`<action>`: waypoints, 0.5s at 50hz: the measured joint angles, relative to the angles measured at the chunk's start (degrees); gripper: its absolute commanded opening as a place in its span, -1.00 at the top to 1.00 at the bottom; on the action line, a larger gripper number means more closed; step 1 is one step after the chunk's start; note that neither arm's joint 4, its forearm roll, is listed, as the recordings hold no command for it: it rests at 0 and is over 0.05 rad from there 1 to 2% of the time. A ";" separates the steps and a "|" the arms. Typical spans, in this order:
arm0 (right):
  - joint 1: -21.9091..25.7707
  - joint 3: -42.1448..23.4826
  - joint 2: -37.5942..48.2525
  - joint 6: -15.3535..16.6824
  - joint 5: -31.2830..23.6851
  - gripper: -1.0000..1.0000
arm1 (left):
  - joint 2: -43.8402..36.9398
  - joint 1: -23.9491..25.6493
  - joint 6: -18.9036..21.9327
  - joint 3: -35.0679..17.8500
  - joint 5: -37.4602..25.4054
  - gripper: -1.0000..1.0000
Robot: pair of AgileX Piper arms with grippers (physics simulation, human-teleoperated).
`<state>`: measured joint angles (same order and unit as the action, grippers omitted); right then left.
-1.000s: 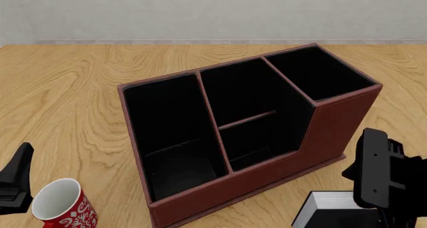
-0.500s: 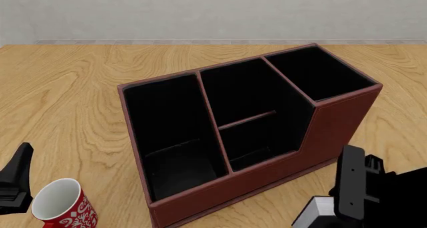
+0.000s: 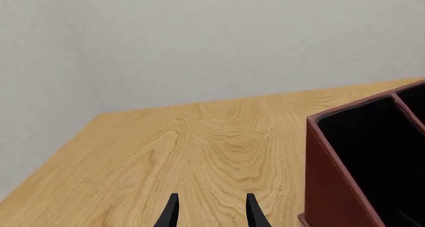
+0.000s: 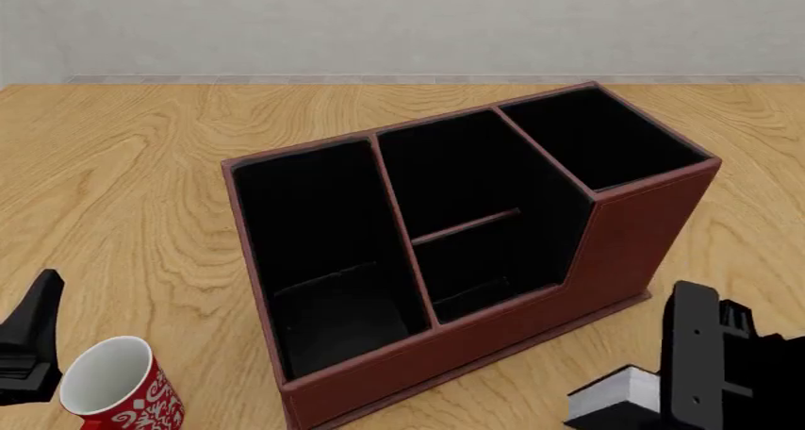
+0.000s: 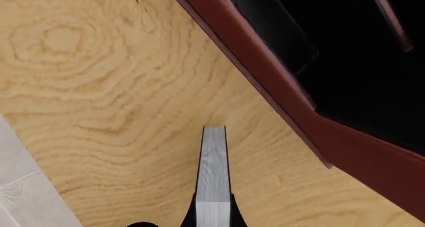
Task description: Pick up the book and place it in the right compartment of the caddy.
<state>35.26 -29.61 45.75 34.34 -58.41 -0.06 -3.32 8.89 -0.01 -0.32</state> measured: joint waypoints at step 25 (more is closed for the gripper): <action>-4.60 -2.77 -9.43 1.96 -10.17 1.00 | 0.02 0.68 -0.82 -0.01 0.63 -1.00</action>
<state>30.65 -32.38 36.32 36.29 -68.58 -0.03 -2.64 8.07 -0.02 0.31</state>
